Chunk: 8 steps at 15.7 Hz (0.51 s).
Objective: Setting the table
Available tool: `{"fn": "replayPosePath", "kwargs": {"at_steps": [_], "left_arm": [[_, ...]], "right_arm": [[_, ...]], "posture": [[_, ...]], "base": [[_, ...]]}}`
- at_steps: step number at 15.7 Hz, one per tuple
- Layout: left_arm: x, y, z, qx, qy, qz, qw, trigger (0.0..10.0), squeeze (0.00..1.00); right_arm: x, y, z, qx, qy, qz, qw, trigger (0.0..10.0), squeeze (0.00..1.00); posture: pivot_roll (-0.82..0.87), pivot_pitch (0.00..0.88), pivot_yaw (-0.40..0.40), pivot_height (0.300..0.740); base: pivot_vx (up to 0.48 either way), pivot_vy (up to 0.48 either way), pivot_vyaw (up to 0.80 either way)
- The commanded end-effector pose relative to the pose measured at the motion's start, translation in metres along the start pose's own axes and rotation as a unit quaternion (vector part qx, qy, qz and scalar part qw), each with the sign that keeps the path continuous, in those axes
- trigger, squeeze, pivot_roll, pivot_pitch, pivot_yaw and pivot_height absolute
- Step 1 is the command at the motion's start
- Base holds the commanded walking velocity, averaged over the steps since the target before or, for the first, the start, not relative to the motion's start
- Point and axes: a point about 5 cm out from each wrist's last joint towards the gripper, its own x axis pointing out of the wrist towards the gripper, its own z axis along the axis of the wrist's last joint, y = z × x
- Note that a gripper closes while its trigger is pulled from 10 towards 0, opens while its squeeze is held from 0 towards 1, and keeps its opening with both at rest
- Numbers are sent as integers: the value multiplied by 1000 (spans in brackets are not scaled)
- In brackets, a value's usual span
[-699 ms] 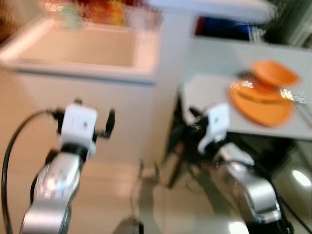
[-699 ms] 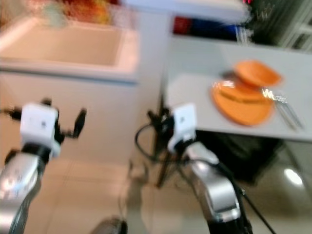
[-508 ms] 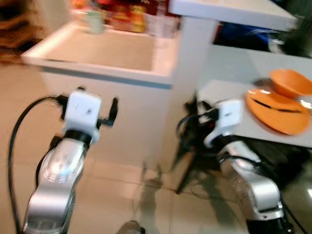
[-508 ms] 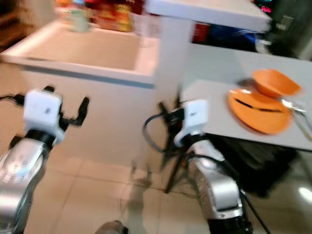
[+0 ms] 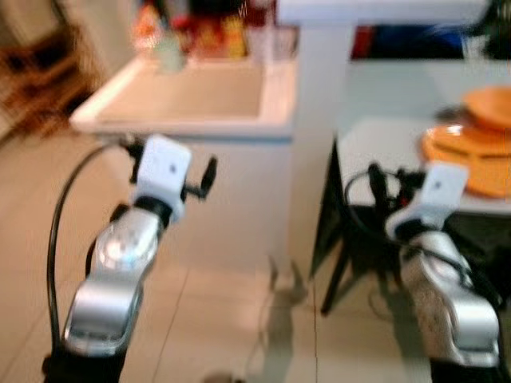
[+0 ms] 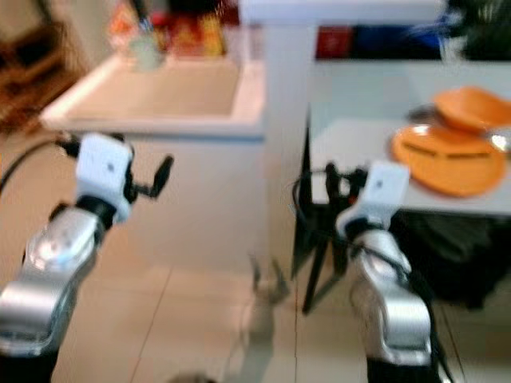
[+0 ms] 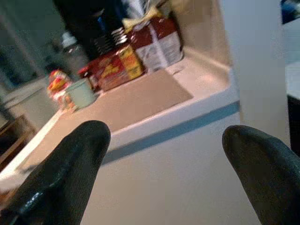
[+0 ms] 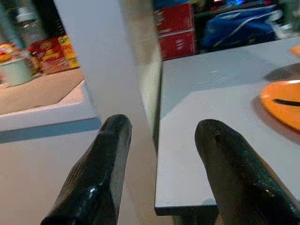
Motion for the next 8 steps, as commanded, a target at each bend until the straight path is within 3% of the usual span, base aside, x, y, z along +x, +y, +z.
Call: {"fn": "replayPosePath", "kwargs": {"at_steps": [1,5,8], "left_arm": [[-3,9,-2,1,6,19,1000,10000,0],[-15,15,-10,-8,29,51,998,10000,0],[-20,17,-14,-8,40,53,998,10000,0]], "right_arm": [[3,17,3,3,0,32,999,10000,0],[9,31,-2,3,20,68,997,10000,0],[13,31,-5,7,28,60,998,10000,0]], "posture": [[82,22,31,740],[120,39,-24,740],[120,44,-28,740]], "base": [[0,480,-800],[0,480,-800],[0,480,-800]]}}
